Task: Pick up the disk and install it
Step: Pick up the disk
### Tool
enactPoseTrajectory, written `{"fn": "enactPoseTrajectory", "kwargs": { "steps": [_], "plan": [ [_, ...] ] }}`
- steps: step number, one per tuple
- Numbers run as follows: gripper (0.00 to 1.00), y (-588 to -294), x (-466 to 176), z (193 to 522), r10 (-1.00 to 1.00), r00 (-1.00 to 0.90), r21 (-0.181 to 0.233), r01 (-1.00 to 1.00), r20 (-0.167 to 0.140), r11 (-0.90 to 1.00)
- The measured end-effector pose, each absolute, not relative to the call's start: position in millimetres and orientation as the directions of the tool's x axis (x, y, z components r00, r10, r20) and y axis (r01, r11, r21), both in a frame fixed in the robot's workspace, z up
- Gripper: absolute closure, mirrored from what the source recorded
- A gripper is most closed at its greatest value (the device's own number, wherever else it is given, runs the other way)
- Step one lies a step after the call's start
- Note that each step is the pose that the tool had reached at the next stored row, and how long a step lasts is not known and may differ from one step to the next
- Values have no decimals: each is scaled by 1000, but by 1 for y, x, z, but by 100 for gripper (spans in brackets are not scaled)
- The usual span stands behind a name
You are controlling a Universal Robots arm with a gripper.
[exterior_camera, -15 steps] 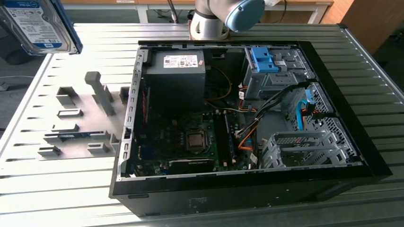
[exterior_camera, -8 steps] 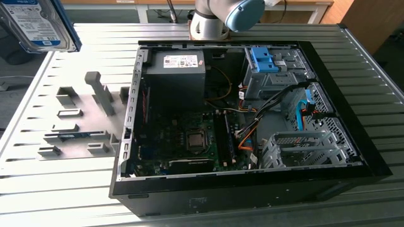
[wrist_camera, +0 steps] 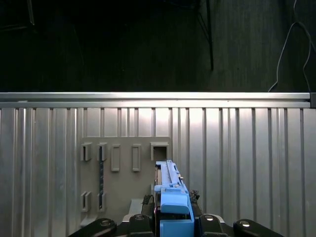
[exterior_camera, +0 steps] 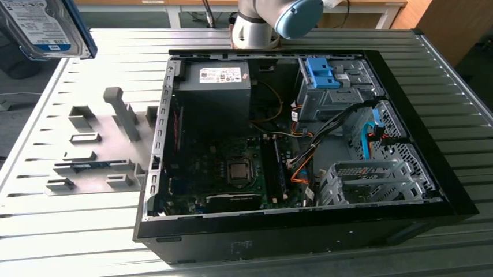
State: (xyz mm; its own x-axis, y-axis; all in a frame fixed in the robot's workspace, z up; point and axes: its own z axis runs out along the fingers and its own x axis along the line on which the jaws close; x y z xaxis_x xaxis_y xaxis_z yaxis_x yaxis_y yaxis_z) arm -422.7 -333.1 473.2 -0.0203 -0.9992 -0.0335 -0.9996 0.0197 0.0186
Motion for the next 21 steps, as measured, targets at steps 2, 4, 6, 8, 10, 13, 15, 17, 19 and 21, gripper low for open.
{"fn": "enactPoseTrajectory", "kwargs": {
  "steps": [2, 4, 6, 8, 10, 13, 15, 17, 19, 21],
  "plan": [
    [64, -333, -423, 477, -999, -20, 19, -1000, -33, 20],
    [64, -333, -423, 480, -999, -20, 18, -1000, -34, 20],
    [64, -333, -423, 484, -999, -20, 19, -1000, -33, 20],
    [64, -333, -423, 488, -999, -20, 19, -1000, -33, 20],
    [64, -333, -423, 493, -999, -20, 18, -1000, -34, 20],
    [64, -333, -423, 501, -999, -20, 19, -1000, -33, 20],
    [64, -333, -423, 506, -999, -20, 19, -1000, -33, 20],
    [64, -333, -423, 508, -999, -20, 19, -1000, -33, 20],
    [64, -333, -423, 508, -999, -20, 18, -1000, -34, 20],
    [64, -333, -423, 508, -999, -20, 19, -1000, -34, 20]
  ]
}}
